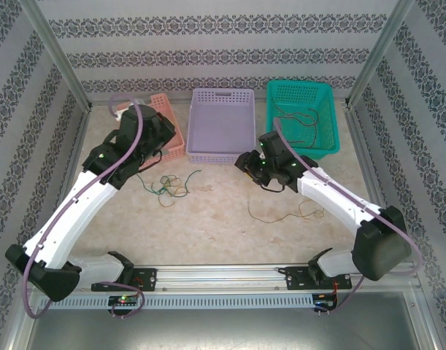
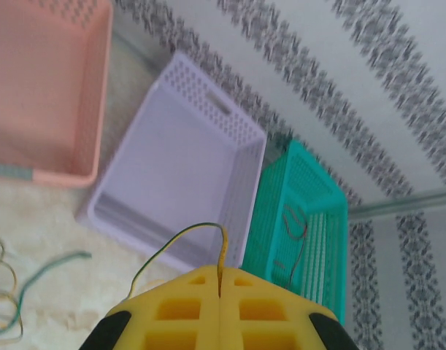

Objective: Untangle the cables

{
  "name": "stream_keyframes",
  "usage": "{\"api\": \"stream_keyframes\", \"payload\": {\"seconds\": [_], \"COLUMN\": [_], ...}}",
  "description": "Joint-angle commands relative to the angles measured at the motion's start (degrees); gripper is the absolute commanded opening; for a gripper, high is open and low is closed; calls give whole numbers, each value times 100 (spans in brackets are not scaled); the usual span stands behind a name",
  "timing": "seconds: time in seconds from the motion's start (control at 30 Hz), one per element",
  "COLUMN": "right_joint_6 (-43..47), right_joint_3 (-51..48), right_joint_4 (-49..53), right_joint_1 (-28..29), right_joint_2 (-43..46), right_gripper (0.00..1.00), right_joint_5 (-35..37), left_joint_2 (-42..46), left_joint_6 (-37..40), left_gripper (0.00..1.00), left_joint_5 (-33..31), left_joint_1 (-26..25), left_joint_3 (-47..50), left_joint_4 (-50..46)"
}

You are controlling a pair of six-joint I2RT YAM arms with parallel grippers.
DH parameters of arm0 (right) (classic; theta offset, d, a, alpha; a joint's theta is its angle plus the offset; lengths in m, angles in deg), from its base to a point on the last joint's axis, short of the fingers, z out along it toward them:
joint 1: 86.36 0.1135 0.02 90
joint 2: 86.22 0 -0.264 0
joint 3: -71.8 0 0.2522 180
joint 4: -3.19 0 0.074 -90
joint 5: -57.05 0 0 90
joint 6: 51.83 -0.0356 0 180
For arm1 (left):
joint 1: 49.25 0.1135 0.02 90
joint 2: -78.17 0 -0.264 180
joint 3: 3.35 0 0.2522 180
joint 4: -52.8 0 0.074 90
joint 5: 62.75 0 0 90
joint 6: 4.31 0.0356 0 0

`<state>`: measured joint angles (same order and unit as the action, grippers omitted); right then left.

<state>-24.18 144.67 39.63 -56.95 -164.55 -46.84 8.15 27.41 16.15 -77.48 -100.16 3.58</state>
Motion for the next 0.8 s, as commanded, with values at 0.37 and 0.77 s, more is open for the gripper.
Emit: {"api": "stream_keyframes", "payload": {"seconds": [0.37,0.77], "right_joint_6": [1792,2013], "right_joint_3": [-1126,-1956], "right_joint_4": [2290,1811], "right_joint_1": [-2229,-2321], "right_joint_2": [2064,2030], "right_gripper": [40,34], "right_joint_5": [1403,1127], "left_joint_2": [645,289], "left_joint_6": [880,1006], "left_gripper": [0,0], "left_joint_5": [-593,468], "left_joint_1": [107,106], "left_joint_3": [-48,-317], "left_joint_4": [863,1365]}}
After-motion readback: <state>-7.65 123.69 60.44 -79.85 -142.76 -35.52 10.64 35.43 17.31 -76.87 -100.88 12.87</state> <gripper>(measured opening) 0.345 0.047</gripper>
